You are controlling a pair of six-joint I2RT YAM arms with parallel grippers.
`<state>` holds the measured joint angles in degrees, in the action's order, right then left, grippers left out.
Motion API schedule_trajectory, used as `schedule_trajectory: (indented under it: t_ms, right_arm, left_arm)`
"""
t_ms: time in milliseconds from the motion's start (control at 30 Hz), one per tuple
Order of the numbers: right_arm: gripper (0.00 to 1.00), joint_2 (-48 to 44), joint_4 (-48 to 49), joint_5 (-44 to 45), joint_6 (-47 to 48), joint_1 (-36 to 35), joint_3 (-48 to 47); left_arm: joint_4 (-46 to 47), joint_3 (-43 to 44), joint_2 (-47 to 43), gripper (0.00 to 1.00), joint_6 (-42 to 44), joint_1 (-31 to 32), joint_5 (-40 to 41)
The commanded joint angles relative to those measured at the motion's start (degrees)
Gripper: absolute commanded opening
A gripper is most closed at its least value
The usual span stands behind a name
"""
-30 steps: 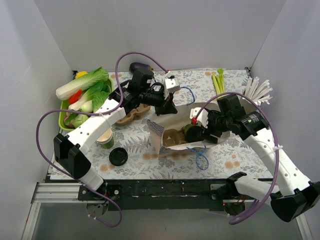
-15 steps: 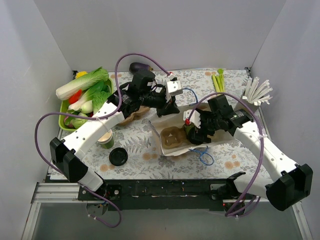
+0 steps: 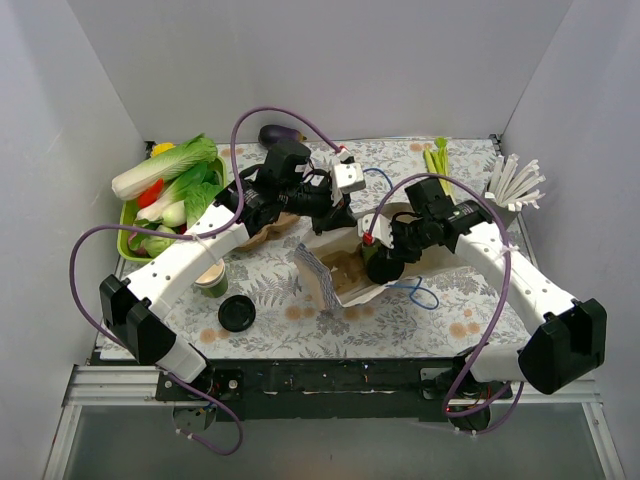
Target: Pack the takeout coffee
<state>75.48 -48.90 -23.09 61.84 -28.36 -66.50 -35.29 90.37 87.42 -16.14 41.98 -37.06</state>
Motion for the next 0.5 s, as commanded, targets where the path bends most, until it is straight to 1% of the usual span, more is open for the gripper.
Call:
schedule_trajectory:
  t_ms: [0,167,267,300,333,467]
  right_arm:
    - [0.28,0.5,-1.8,-2.4,1.2,-0.2,-3.0]
    - [0.20,1.2,-2.2,-2.4,0.1,-0.2,-3.8]
    - [0.14,1.7,-2.9,-1.9,-0.7,-0.2,-5.0]
    - [0.07,1.6,-3.2,-1.9,-0.9,-0.1,-7.0]
    - [0.05,1.6,-3.6,-1.8,-1.2,-0.2,-8.1]
    - [0.04,1.9,-8.8,-4.0,-3.0,-0.2,-16.3]
  left_arm:
    - [2.2,0.3,-2.3,0.00,1.7,0.2,-1.4]
    - [2.9,-0.6,-2.2,0.00,1.9,0.2,-1.2]
    - [3.3,-1.3,-2.3,0.00,2.0,0.2,-0.6]
    - [3.3,-1.6,-2.4,0.00,2.2,0.2,-0.3]
    - [3.5,-1.9,-2.4,0.00,2.3,0.2,0.1]
    - [4.3,-3.6,-2.4,0.00,2.8,0.2,2.1]
